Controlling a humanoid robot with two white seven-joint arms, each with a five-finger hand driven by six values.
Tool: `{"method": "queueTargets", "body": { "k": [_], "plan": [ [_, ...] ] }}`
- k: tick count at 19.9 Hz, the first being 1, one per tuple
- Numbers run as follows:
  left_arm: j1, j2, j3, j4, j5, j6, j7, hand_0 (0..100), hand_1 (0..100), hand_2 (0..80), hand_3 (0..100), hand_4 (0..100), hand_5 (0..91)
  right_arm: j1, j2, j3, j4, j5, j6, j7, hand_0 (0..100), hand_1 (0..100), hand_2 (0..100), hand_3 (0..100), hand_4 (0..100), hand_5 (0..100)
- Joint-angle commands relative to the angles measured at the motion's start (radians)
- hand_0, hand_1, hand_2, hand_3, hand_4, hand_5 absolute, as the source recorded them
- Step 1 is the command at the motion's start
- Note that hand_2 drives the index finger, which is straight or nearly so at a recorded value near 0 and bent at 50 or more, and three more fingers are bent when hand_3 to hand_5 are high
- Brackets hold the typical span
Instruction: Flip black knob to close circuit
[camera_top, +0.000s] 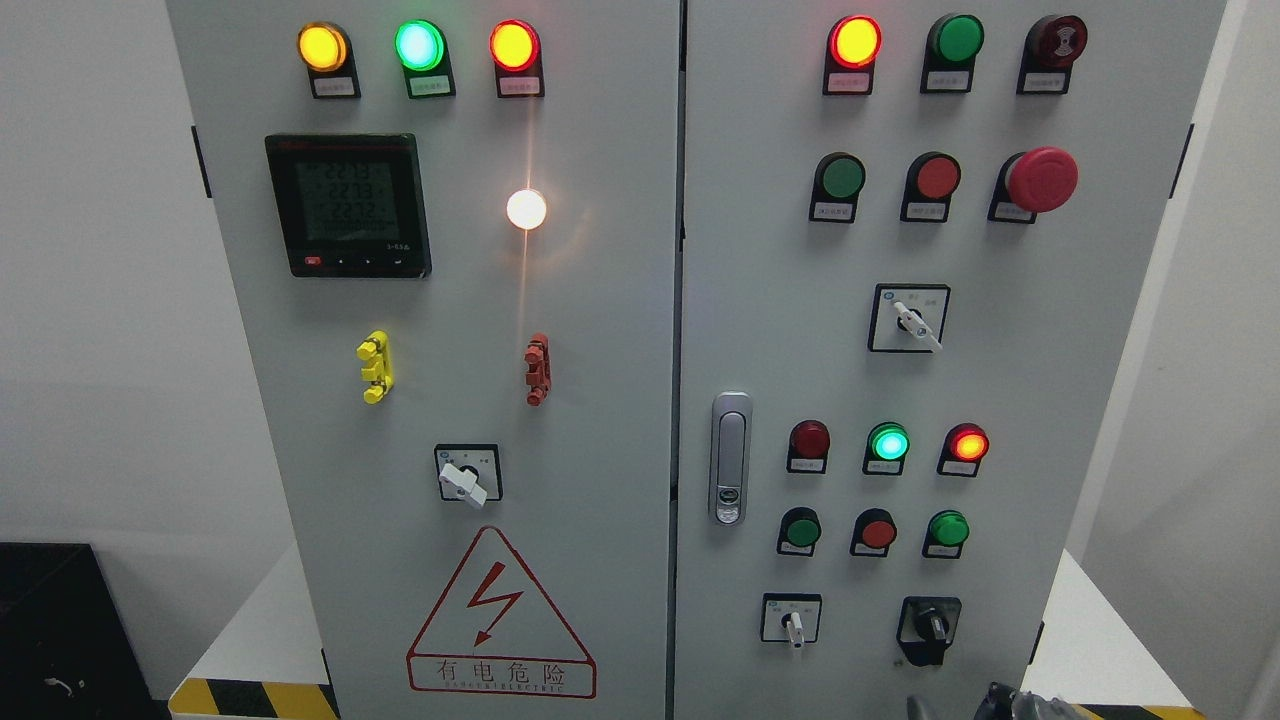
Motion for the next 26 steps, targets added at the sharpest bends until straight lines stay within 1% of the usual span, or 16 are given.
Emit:
{"method": "queueTargets", "body": {
  "k": [1,2,3,4,7,8,9,11,12,13,15,16,18,19,21,26],
  "plan": [
    [0.000,0.000,0.000,0.000,0.000,-0.001,-0.002,12,56,0.0,0,0,0.0,0.116,0.006,0.120,-0.158,-0.360,-0.001,-0.037,0,10,44,62,60,58],
    [0.000,0.000,-0.001,0.000,0.000,-0.001,0.000,12,56,0.0,0,0,0.0,0.131,0.006,0.130,-0.173,-0.434,-0.001,-0.049,0,10,38,56,55,53],
    [0.000,0.000,-0.001,0.000,0.000,-0.001,0.000,12,56,0.0,0,0,0.0,0.145,0.006,0.138,-0.188,-0.500,-0.001,-0.058,0,9,30,51,51,50],
    [0.000,0.000,0.000,-0.001,0.000,-0.001,-0.002,12,56,0.0,0,0,0.0,0.162,0.006,0.144,-0.199,-0.552,-0.001,-0.066,0,8,25,49,49,46],
    [0.000,0.000,0.000,0.000,0.000,-0.001,0.000,12,56,0.0,0,0,0.0,0.199,0.006,0.153,-0.202,-0.666,-0.046,-0.101,0,10,22,48,48,46],
    [0.000,0.000,0.000,0.000,0.000,-0.001,-0.002,12,56,0.0,0,0,0.0,0.209,0.006,0.159,-0.204,-0.702,-0.070,-0.104,0,10,21,47,47,45],
    [0.000,0.000,-0.001,0.000,0.000,-0.001,-0.002,12,56,0.0,0,0,0.0,0.214,0.006,0.163,-0.204,-0.732,-0.092,-0.103,0,9,20,46,45,43],
    [0.000,0.000,0.000,0.000,0.000,-0.001,-0.002,12,56,0.0,0,0,0.0,0.220,0.006,0.166,-0.210,-0.765,-0.115,-0.091,0,10,17,42,39,37],
    [0.000,0.000,0.000,0.000,0.002,-0.001,-0.002,12,56,0.0,0,0,0.0,0.228,0.006,0.170,-0.218,-0.778,-0.118,-0.080,0,8,15,37,33,30],
    [0.000,0.000,-0.001,0.000,0.000,-0.001,-0.002,12,56,0.0,0,0,0.0,0.234,0.006,0.178,-0.227,-0.793,-0.118,-0.056,0,6,14,32,27,22],
    [0.000,0.000,0.000,-0.001,0.000,-0.001,-0.002,12,56,0.0,0,0,0.0,0.242,0.006,0.190,-0.228,-0.805,-0.118,-0.012,0,3,9,22,16,9],
    [0.000,0.000,0.000,0.000,0.000,-0.001,-0.002,12,56,0.0,0,0,0.0,0.242,0.006,0.198,-0.228,-0.806,-0.118,-0.006,0,1,5,16,9,1],
    [0.000,0.000,0.000,0.000,0.000,-0.001,0.000,12,56,0.0,0,0,0.0,0.243,0.006,0.216,-0.228,-0.813,-0.117,-0.002,0,0,0,10,2,0],
    [0.000,0.000,0.000,0.000,0.000,-0.001,-0.002,12,56,0.0,0,0,0.0,0.243,0.006,0.219,-0.228,-0.831,-0.117,0.006,0,0,0,7,0,0],
    [0.000,0.000,-0.001,0.000,0.000,-0.001,-0.002,12,56,0.0,0,0,0.0,0.243,0.006,0.219,-0.225,-0.850,-0.115,0.021,0,0,0,4,0,0],
    [0.000,0.000,0.000,0.000,0.000,-0.001,0.000,12,56,0.0,0,0,0.0,0.255,0.006,0.219,-0.227,-0.864,-0.118,0.020,0,0,0,0,0,0]
  ]
}}
